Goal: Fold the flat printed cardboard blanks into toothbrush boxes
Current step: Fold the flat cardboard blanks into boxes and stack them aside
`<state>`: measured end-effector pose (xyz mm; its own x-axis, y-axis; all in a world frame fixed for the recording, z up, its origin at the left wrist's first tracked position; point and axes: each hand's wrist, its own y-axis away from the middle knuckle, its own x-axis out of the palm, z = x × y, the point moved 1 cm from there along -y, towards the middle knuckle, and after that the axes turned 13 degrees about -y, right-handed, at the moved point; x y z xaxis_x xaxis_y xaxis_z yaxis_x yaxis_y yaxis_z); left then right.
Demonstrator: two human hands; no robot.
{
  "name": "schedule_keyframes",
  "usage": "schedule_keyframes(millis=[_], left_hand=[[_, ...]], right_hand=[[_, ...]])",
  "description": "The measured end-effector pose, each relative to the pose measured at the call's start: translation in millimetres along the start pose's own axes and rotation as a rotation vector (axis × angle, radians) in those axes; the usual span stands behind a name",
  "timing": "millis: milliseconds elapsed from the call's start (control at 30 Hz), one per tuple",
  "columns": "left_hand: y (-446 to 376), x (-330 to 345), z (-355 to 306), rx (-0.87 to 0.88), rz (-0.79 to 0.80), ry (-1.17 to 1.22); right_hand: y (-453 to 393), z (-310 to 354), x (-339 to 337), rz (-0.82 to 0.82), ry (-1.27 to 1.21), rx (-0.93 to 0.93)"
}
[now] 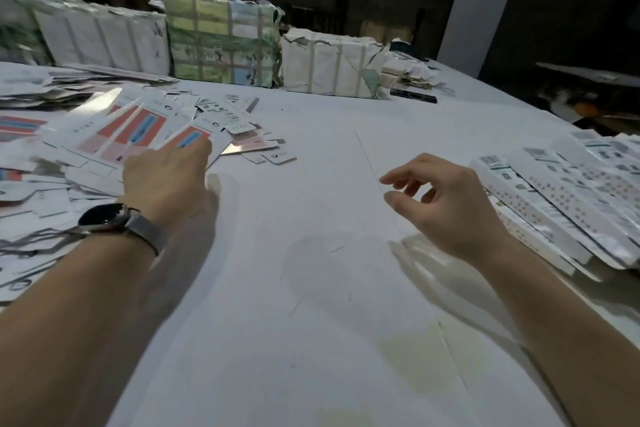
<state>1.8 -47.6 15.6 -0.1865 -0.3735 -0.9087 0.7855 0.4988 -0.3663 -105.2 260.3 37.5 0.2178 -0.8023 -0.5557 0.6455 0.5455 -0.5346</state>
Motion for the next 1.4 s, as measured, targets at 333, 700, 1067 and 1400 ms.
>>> schedule_keyframes(millis=[333,700,1067,1400], left_hand=[[4,-33,-6,-0.028,-0.363,0.312],[50,-55,-81,0.204,0.481,1.630],[80,-66,-108,0.522,0.835,1.814],[75,-60,-100,0.248,0.730,1.965]], right_hand=[[1,1,4,-0.028,-0.125,0.060],[-5,4,2,-0.186,-0.846,0.372],[-5,21,23,-0.118,-1.279,0.403],[-42,30,53,-0.171,-0.413,0.052]])
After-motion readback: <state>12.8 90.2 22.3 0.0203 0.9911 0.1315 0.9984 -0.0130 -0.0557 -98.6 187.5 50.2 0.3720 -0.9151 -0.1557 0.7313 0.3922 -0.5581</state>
